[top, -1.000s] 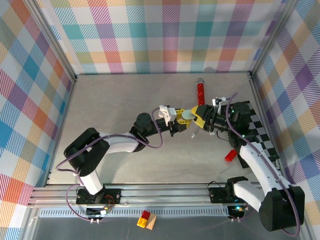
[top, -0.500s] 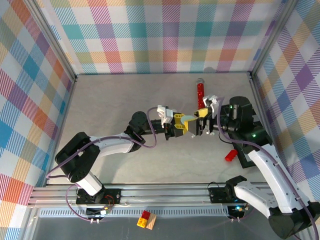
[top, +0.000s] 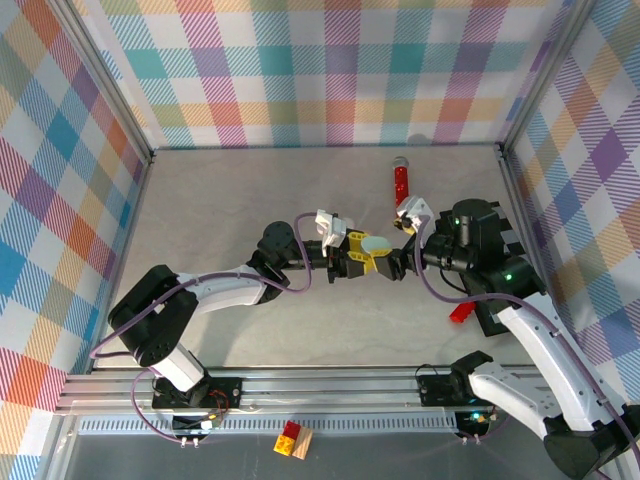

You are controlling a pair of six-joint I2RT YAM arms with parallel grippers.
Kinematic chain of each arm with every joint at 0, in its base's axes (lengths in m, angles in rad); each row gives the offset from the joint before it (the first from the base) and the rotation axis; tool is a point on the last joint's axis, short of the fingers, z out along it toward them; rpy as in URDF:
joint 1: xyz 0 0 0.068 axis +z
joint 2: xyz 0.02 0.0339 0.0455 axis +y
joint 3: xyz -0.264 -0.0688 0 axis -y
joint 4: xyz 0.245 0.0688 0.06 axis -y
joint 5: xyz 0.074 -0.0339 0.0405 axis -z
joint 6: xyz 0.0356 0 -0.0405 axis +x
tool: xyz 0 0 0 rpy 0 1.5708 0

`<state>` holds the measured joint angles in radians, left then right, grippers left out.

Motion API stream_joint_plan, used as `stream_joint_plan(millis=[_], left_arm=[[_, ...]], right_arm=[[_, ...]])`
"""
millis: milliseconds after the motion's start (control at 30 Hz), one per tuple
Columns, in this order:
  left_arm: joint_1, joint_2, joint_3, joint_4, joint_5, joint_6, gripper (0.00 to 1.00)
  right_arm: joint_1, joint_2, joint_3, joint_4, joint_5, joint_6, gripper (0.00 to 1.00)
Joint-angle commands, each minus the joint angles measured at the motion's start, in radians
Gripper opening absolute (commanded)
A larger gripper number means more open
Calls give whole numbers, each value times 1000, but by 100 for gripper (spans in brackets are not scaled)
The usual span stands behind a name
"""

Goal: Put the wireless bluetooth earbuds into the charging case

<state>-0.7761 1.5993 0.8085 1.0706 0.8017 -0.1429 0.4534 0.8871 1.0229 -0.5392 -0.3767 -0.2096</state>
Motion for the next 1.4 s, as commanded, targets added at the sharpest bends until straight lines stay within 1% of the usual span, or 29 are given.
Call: stream_joint_plan(millis=[0, 133, 367, 633, 767, 1133, 1300, 1367], left_arm=[[8, -30, 17, 33, 30, -26, 29], [10, -36, 20, 19, 34, -27, 29], [9, -45, 9, 19, 40, -15, 29], [9, -61, -2, -17, 39, 18, 29], [10, -70, -7, -38, 40, 37, 29], [15, -78, -32, -34, 32, 48, 29], [36, -75, -53, -18, 10, 45, 29], [52, -75, -67, 0, 2, 34, 29]], right_arm=[[9, -1, -2, -24, 47, -60, 92], [11, 0, -3, -12, 70, -66, 92], [13, -7, -18, 56, 202, -47, 92], [13, -23, -27, 102, 275, -5, 92], [12, -20, -23, 119, 286, 23, 92], [11, -30, -16, 120, 274, 50, 92], [11, -122, -75, 178, 151, 68, 96], [10, -167, -102, 202, 137, 101, 97]])
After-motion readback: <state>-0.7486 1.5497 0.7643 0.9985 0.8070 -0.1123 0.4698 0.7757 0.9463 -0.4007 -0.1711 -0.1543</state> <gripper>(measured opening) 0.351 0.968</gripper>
